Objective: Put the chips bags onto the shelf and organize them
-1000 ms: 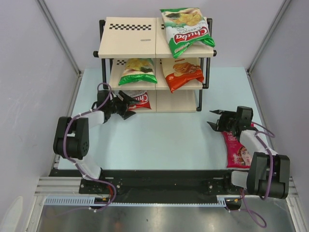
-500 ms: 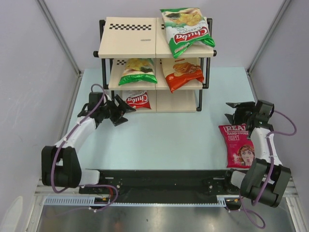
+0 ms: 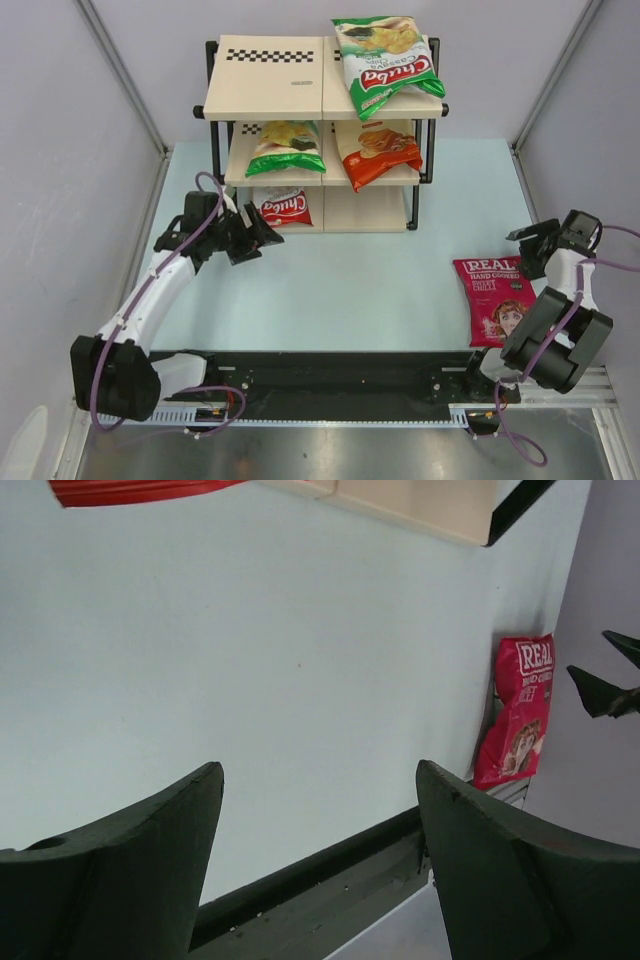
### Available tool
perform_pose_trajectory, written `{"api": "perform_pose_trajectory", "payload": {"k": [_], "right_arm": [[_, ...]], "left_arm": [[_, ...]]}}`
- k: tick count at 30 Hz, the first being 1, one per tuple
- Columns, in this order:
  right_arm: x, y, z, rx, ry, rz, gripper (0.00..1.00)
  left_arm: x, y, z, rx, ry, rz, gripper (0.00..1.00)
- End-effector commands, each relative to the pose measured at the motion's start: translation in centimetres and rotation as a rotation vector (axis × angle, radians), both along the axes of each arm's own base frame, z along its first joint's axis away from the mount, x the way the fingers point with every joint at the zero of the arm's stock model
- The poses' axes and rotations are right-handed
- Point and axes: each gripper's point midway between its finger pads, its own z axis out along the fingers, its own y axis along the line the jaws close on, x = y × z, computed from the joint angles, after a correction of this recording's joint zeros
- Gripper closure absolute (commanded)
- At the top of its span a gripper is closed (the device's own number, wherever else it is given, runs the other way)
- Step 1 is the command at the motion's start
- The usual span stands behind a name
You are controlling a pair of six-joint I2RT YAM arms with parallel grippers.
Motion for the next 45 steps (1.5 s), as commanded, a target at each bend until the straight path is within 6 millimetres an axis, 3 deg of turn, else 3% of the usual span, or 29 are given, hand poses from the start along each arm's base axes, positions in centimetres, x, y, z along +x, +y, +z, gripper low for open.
{"api": "perform_pose_trajectory", "payload": {"k": [1, 7, 13, 22, 30, 37, 45], "right_arm": [[-2.9, -2.6, -0.9, -0.162, 0.147, 0.092, 0.22], [-6.3, -5.7, 1.1, -0.322, 0.247, 0.113, 0.2], [-7.2, -6.0, 1.6, -0.456, 0.4, 0.19, 0.19], [-8.8, -6.5, -1.9, -0.398, 0.562, 0.177, 0.16], [-7.1, -5.4, -4.6, -0.38, 0.588, 0.254, 0.16], [-6.4, -4.5, -7.3, -0.33, 0.609, 0.316, 0.16], [-5.1, 0.0, -7.3, -0.175, 0.458, 0.372, 0.25]], "left_arm": [[-2.0, -0.3, -1.7, 0.011, -0.007, -0.049, 0.18], [-4.2, -0.1, -3.4, 0.002, 0.0, -0.056, 0.18], [-4.6, -0.3, -3.9, -0.006, -0.007, -0.084, 0.18], [-5.7, -1.1, -3.7, -0.033, -0.041, -0.15, 0.18], [-6.7, -3.7, -1.8, -0.055, -0.11, -0.282, 0.21], [-7.2, -4.2, 0.7, -0.032, -0.161, -0.324, 0.21], [-7.0, -4.7, 0.7, -0.064, -0.169, -0.328, 0.21]]}}
